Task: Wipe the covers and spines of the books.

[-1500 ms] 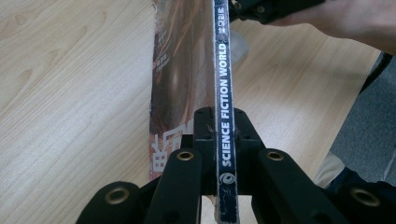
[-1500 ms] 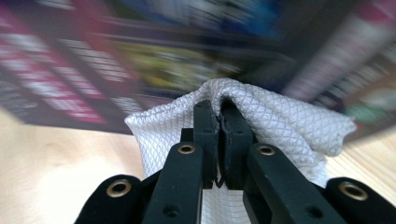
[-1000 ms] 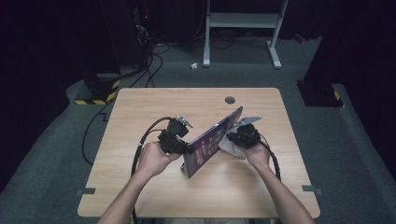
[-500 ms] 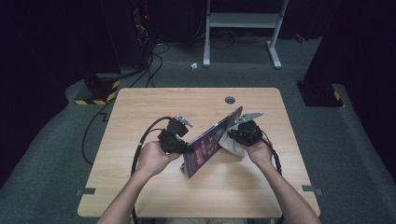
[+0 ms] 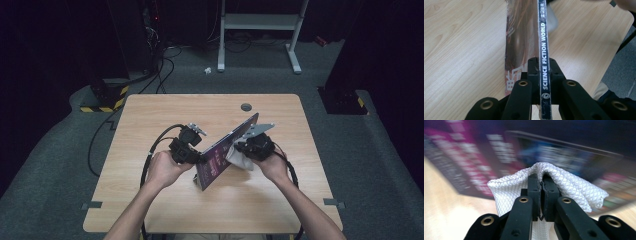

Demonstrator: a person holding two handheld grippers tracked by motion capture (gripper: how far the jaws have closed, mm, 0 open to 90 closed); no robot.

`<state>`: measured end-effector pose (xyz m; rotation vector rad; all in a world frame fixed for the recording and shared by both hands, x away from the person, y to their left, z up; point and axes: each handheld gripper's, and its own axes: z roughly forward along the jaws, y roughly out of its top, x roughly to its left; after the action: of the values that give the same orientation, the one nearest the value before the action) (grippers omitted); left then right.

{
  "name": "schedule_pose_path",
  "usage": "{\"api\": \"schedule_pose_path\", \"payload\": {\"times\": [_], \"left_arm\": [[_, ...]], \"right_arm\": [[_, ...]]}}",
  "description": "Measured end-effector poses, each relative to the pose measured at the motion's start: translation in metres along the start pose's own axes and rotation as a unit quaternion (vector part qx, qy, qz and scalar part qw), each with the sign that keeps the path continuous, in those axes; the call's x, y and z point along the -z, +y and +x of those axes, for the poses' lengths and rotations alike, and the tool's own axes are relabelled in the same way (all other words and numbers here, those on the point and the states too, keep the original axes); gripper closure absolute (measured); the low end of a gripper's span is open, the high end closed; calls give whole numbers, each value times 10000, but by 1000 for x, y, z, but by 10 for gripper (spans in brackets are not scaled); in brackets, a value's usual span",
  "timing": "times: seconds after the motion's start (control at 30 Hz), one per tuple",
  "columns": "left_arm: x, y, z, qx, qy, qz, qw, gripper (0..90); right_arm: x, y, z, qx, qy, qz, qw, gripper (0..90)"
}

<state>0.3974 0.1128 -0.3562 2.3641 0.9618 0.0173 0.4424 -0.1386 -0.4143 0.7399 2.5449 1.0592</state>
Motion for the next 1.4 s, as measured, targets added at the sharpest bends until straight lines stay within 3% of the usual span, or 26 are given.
{"api": "schedule_pose_path", "payload": {"times": [0.03, 0.2, 0.27, 0.37, 0.53, 0.6, 0.67, 0.73, 0.9, 1.03, 1.1, 1.2, 1.3, 1.33, 1.4], "left_arm": [[0, 0, 0, 4, -3, 2, 10000, 837], [0, 0, 0, -10, -4, 8, 10000, 837], [0, 0, 1, 1, -9, 11, 10000, 837], [0, 1, 2, 20, -27, 18, 10000, 837], [1, 1, 2, 3, -31, 32, 10000, 836], [1, 0, 2, -10, -17, 47, 10000, 837], [2, 0, 2, -30, -44, 56, 10000, 836], [4, -3, 2, 16, -173, 32, 9998, 836], [11, -13, 3, 51, -234, -10, 9997, 837], [15, -18, 7, 43, -206, -1, 9998, 838], [15, -19, 8, 43, -183, -9, 9998, 837], [15, -19, 8, 54, -189, -40, 9998, 837], [15, -20, 8, 20, -198, -31, 9998, 837], [15, -21, 8, 23, -199, -32, 9998, 837], [15, -21, 8, 19, -186, -34, 9998, 836]], "right_arm": [[0, 0, 0, 0, 0, 0, 10000, 862], [5, -4, -31, -571, -355, 1, 9977, 862], [5, -3, -31, -606, -360, -4, 9975, 862], [3, 0, -21, -419, -275, -13, 9987, 862], [3, 9, 12, 256, 53, -67, 9996, 861], [4, 10, 12, 352, 28, -53, 9994, 861], [4, 8, 1, 146, -60, -29, 9999, 861], [6, 3, -16, -213, -173, -36, 9996, 861], [5, -8, -54, -880, -442, -33, 9951, 862], [-4, -13, -62, -1151, -495, -4, 9921, 862], [-7, -11, -54, -1014, -431, 50, 9939, 862], [-11, -5, -29, -547, -201, 144, 9982, 862], [-12, 1, -6, -77, 36, 145, 9999, 862], [-11, 3, -3, 21, 20, 150, 9999, 862], [-9, 5, -7, -36, -13, 126, 9999, 862]]}}
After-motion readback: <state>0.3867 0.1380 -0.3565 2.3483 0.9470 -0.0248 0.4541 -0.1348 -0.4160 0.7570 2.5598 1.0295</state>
